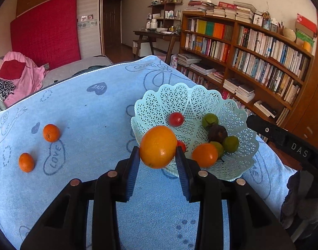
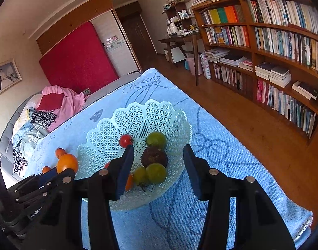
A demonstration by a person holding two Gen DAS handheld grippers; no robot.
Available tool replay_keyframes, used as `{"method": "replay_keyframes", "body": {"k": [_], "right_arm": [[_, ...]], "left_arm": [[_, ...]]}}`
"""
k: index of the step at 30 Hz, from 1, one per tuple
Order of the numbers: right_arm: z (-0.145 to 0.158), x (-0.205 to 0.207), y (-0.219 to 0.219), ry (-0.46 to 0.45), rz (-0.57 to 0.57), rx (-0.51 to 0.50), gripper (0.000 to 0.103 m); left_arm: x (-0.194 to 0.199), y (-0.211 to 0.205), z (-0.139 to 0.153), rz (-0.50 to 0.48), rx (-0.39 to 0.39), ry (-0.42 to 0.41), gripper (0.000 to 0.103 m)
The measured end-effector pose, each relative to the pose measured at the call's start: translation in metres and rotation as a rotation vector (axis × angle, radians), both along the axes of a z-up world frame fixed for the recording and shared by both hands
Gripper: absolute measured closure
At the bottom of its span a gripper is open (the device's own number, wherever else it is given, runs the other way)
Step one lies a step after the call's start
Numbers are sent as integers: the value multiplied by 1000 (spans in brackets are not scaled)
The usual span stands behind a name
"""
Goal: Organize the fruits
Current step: 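Lower the orange into the basket and open the left tool, then withdraw both open tools from the basket toward the last oranges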
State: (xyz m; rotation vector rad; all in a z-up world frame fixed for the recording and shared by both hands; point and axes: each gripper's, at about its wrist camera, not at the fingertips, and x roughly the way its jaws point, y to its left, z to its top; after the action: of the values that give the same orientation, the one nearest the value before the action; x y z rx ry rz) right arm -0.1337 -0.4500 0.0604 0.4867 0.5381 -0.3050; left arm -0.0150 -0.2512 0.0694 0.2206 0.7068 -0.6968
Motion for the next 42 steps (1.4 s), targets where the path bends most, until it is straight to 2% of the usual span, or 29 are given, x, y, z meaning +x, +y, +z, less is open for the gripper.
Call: {"method": "replay_keyframes", "body": {"k": [10,12,17,19,21,26,31,40,42], "right_arm": [[-3,2,-1,4,2,4,52],[-3,2,-1,3,2,4,52],[-2,1,0,-4,2,4,52],[-1,0,2,-6,5,2,52],[1,1,3,-7,9,1,52],[3,0,8,-11,20,0,52],[5,0,15,-15,40,-9,52],[3,8,35,-4,89,-14,52],[2,10,40,-2,99,-9,47]], "left_arm": [[-5,-11,4,-40,-36,-22,66],[-4,-9,3,-32,-38,-19,61],[0,-1,4,-3,-39,-14,60],[0,3,5,10,-38,-16,49],[0,7,5,23,-39,-24,43],[-1,13,5,42,-34,-24,40],[1,23,7,70,-48,-17,32],[9,45,7,120,-57,-8,28],[12,50,7,134,-57,-6,27]]}}
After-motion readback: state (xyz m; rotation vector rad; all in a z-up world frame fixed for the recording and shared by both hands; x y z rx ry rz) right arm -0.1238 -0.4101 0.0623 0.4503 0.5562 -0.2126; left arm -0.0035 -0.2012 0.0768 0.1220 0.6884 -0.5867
